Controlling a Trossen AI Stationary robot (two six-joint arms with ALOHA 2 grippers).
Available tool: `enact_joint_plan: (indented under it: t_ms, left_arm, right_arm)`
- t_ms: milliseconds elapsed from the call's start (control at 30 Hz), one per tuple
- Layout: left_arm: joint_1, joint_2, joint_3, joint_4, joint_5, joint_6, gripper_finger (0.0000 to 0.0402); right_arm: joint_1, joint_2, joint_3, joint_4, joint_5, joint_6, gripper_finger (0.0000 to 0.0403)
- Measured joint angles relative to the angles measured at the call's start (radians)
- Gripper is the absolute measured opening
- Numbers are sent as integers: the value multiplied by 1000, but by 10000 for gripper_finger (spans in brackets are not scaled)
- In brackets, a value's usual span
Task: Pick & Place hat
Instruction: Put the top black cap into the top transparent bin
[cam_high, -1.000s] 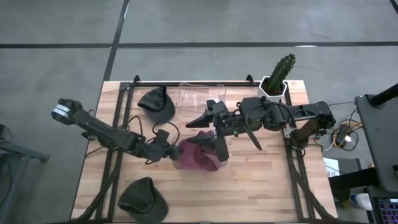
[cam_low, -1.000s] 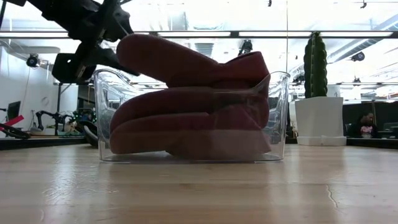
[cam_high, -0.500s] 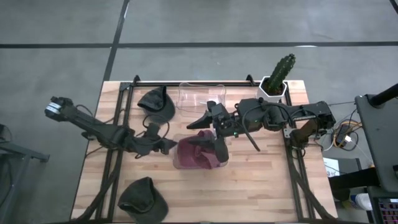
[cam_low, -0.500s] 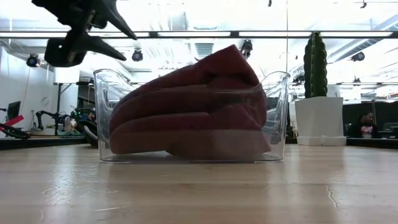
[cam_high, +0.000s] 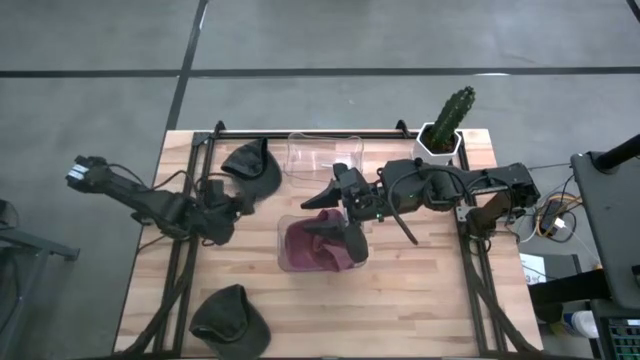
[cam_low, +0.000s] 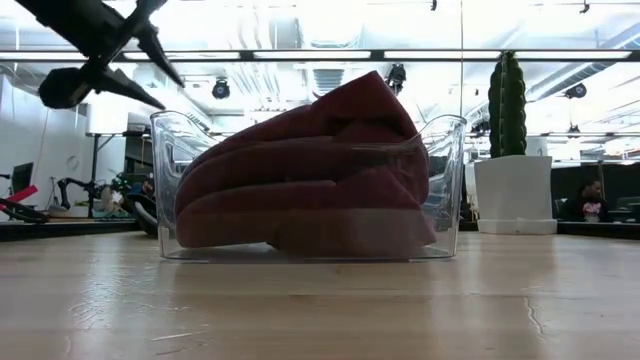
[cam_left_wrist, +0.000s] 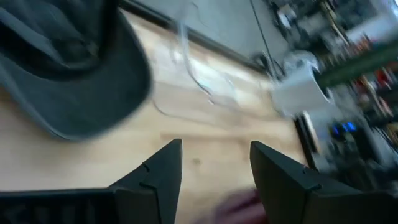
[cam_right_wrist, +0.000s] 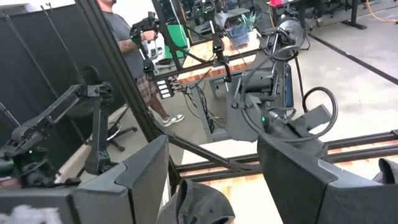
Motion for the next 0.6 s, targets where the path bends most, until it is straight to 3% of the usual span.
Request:
enact_joint_plan:
  t_ms: [300, 467, 600]
  left_arm:
    - [70, 26, -48, -66, -82, -41, 181]
    - [162, 31, -132, -64, 56, -218, 181]
    - [253, 31, -203, -8, 137, -255, 181]
  right_arm:
    - [4, 0, 0, 0, -1, 19, 237]
    - [11, 0, 0, 0, -7, 19, 237]
    - [11, 0, 0, 0, -9, 19, 237]
